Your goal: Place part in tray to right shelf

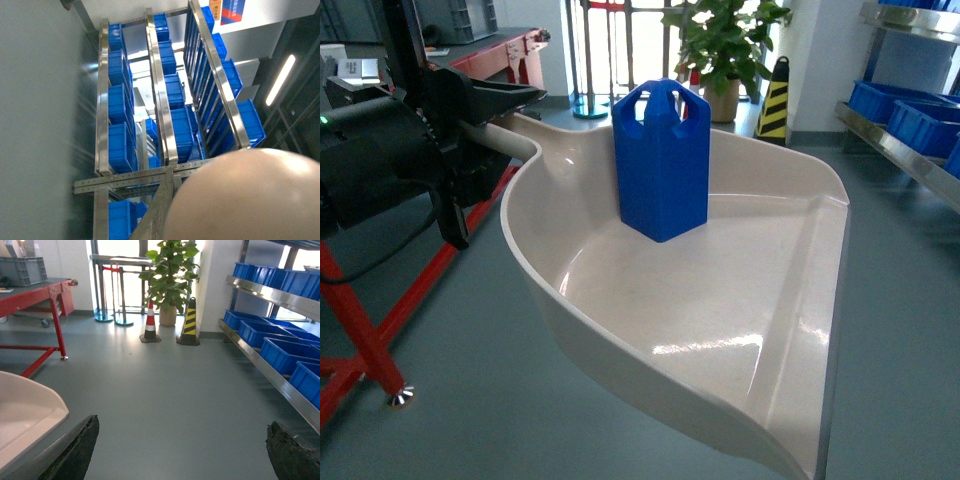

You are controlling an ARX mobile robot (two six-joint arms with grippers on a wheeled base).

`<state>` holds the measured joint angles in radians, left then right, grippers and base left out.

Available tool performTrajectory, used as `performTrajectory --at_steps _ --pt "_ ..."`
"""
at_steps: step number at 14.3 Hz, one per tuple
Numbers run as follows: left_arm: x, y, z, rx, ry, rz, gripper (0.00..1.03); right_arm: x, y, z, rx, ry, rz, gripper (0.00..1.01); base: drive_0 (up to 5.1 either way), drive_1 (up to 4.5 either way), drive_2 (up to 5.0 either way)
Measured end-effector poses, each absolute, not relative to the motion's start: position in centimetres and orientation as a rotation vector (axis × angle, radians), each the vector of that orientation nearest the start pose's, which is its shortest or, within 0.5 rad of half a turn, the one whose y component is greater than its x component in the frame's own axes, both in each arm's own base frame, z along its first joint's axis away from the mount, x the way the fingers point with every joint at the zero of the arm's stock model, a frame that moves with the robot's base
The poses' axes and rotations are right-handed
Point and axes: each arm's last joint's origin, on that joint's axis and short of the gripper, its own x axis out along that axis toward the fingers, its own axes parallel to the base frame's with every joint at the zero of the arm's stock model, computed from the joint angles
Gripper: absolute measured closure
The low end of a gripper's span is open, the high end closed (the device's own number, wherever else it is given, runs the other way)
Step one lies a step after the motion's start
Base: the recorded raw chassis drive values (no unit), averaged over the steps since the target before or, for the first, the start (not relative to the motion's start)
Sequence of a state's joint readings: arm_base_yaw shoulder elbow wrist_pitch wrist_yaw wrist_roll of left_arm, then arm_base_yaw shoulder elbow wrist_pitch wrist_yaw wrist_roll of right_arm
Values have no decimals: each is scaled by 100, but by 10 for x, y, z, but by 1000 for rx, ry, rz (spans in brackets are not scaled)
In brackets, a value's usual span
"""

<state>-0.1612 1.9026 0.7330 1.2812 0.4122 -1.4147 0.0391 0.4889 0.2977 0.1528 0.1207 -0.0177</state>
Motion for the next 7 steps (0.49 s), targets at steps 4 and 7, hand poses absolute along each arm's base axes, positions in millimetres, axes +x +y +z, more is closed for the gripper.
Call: performTrajectory --at_steps 4,7 --pt "344 -68 161 -1358 312 -549 91 135 2 236 -21 37 -80 3 -32 285 -349" --pt "345 -67 162 -1358 305 -546 91 136 2 236 -21 43 -80 3 -187 -187 -187"
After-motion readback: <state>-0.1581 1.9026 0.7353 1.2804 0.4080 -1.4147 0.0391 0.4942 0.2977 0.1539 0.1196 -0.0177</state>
